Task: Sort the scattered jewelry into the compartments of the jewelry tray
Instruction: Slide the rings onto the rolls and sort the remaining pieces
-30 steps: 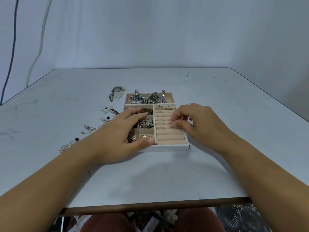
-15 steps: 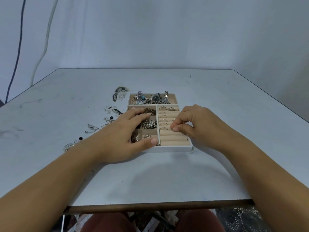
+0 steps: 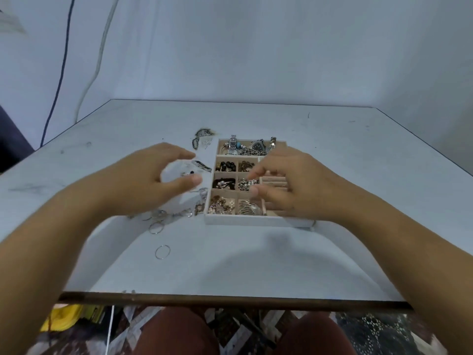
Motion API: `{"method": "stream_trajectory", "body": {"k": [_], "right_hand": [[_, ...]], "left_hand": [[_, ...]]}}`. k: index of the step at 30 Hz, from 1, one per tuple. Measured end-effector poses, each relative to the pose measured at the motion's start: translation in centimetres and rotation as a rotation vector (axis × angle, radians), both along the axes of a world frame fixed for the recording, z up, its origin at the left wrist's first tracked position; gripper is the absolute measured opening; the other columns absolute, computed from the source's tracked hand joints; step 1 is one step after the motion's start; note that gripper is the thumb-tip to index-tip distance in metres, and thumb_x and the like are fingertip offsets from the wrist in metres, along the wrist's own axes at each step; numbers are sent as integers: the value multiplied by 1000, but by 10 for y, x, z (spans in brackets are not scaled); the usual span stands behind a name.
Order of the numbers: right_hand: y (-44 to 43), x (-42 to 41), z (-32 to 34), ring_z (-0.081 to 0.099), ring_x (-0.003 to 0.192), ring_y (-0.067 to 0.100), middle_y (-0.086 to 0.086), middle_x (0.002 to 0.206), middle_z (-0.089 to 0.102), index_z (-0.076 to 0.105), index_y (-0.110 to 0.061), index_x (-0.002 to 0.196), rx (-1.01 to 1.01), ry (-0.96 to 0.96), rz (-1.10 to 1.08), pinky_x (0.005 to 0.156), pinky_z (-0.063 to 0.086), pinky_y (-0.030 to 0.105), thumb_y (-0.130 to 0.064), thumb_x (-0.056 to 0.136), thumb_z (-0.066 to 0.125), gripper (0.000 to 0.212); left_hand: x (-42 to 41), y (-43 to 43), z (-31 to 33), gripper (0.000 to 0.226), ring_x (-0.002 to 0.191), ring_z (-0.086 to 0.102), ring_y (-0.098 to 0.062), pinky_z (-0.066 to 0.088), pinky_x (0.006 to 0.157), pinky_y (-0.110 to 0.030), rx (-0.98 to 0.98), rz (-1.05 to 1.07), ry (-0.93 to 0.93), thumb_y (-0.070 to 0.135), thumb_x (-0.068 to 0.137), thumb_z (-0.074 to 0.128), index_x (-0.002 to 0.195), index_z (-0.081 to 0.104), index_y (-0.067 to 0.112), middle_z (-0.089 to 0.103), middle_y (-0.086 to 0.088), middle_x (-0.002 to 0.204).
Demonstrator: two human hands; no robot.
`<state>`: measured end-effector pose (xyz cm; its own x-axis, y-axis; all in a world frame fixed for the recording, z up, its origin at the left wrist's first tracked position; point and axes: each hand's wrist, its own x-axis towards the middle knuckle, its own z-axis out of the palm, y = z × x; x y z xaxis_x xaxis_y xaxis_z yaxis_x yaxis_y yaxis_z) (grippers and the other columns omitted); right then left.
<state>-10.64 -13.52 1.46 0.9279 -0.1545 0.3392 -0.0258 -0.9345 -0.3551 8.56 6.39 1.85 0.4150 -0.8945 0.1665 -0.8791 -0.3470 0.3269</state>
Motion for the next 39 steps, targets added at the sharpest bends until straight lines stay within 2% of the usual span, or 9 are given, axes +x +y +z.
{"method": "stream_trajectory", "body": {"k": [4, 7, 12, 15, 19, 25, 27, 34, 39], "right_hand": [[30, 31, 4, 47, 102, 4, -12, 102, 56, 65, -28, 109, -42, 59, 93, 85, 34, 11, -41, 87, 61, 26], [48, 54, 4, 47, 108, 9, -10, 109, 56, 62, -30, 110, -58, 102, 114, 91, 39, 27, -42, 89, 58, 25], [68, 84, 6, 46, 109, 9, -8, 115, 55, 61, -32, 112, -104, 218, 113, 86, 38, 28, -41, 91, 56, 24], [74, 93, 5, 48, 108, 8, -9, 113, 56, 63, -33, 109, -106, 273, 109, 89, 42, 32, -40, 89, 58, 21], [76, 97, 4, 50, 107, 7, -11, 111, 57, 64, -34, 106, -102, 294, 75, 88, 42, 30, -40, 88, 60, 19], [75, 100, -3, 49, 106, 10, -15, 98, 52, 65, -32, 106, -95, 263, 22, 88, 42, 32, -38, 85, 63, 22], [73, 100, -3, 46, 109, 9, -15, 101, 51, 64, -31, 109, -102, 269, 11, 89, 40, 31, -38, 85, 64, 25], [69, 107, -1, 47, 116, 14, -5, 122, 54, 61, -27, 120, -125, 307, -25, 93, 41, 30, -37, 87, 62, 34], [70, 115, -1, 49, 117, 17, -2, 124, 56, 60, -23, 124, -208, 378, -48, 85, 35, 24, -31, 92, 56, 33]], "left_hand": [[26, 41, -3, 70, 98, 60, -15, 41, 79, -28, -22, 127, -21, 83, 69, 33, 125, 50, 44, 46, 27, 123], [36, 63, -10, 53, 101, 58, -12, 41, 77, -26, -21, 150, -30, 70, 77, 40, 122, 53, 43, 49, 25, 123], [44, 82, -22, 48, 97, 62, -11, 48, 82, -27, -5, 108, -33, 66, 78, 46, 120, 56, 44, 51, 27, 123], [41, 82, -29, 42, 109, 54, 1, 42, 87, -19, -39, 47, -17, 65, 80, 51, 114, 61, 42, 54, 26, 121], [37, 68, -35, 34, 109, 53, 2, 43, 96, -26, -53, 15, 4, 58, 83, 53, 109, 67, 40, 55, 23, 119], [40, 49, -32, 11, 86, 55, 2, 43, 77, -19, -42, 37, 38, 40, 85, 65, 92, 72, 37, 59, 18, 98], [41, 46, -30, 5, 86, 54, 1, 43, 78, -21, -20, 46, 45, 38, 85, 65, 86, 69, 34, 59, 16, 95], [41, 40, -34, 4, 70, 52, 5, 37, 60, -13, -41, 76, 113, 25, 91, 60, 89, 59, 28, 59, 14, 82], [40, 39, -36, 18, 72, 55, 3, 38, 66, -4, -265, 100, 253, 13, 92, 56, 99, 60, 29, 62, 13, 83]]}}
